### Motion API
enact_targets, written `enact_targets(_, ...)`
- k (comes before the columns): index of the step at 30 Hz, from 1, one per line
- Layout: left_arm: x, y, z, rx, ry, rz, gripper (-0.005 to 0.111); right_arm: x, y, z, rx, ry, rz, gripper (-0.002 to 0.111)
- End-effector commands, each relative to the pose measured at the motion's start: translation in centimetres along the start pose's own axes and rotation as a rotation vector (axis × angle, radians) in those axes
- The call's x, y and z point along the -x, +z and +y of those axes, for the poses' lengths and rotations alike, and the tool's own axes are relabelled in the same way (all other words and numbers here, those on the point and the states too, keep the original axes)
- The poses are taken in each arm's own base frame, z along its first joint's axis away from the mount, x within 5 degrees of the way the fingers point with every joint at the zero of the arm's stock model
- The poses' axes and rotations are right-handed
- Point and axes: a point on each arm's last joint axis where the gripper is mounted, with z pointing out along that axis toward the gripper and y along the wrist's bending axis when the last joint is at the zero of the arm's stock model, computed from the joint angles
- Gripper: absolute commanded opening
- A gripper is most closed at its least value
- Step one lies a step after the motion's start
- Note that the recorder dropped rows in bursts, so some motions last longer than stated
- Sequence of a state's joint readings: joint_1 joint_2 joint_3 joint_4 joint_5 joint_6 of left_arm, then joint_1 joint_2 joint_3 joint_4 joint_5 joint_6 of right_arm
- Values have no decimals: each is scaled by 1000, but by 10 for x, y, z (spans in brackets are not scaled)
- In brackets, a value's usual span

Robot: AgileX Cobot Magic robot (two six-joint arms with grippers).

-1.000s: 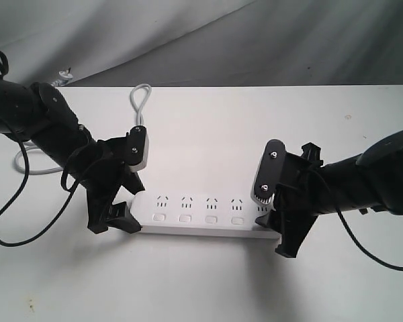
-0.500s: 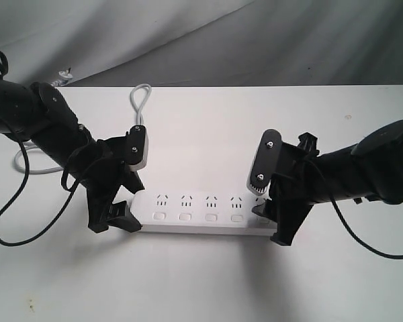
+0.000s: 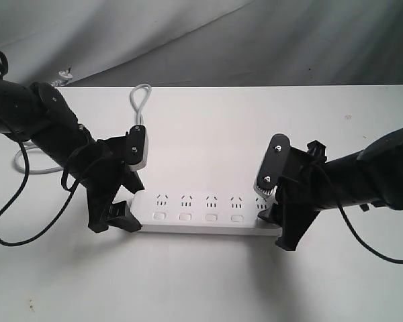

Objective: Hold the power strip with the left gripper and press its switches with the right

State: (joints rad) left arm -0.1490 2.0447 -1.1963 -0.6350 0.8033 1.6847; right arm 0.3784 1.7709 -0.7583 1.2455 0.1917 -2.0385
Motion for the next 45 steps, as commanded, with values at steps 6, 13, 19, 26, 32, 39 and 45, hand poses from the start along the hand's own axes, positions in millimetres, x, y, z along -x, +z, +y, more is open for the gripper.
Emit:
enact_targets(6, 1, -1, -1, -2, -3, -5, 69, -14, 16, 8, 59, 6, 50, 62)
enact_targets(13, 1, -1, -1, -2, -3, -5, 69, -10, 11, 6, 51, 8, 31, 62)
enact_targets(19, 1, -1, -1, -2, -3, -5, 69, 12, -29, -6, -57, -15, -74, 62)
enact_targets(26, 1, -1, -1, -2, -3, -5, 69, 38, -120, -11, -282, 69, -294, 62)
enact_targets(32, 1, -1, -1, -2, -3, -5, 69, 2, -166, 33, -378, 78, -358, 33)
enact_targets(39, 1, -1, -1, -2, -3, -5, 69, -17, -183, 58, -418, 72, -406, 0)
enact_targets(45, 1, -1, -1, -2, -3, -5, 69, -17, -189, 60, -419, 141, -450, 0)
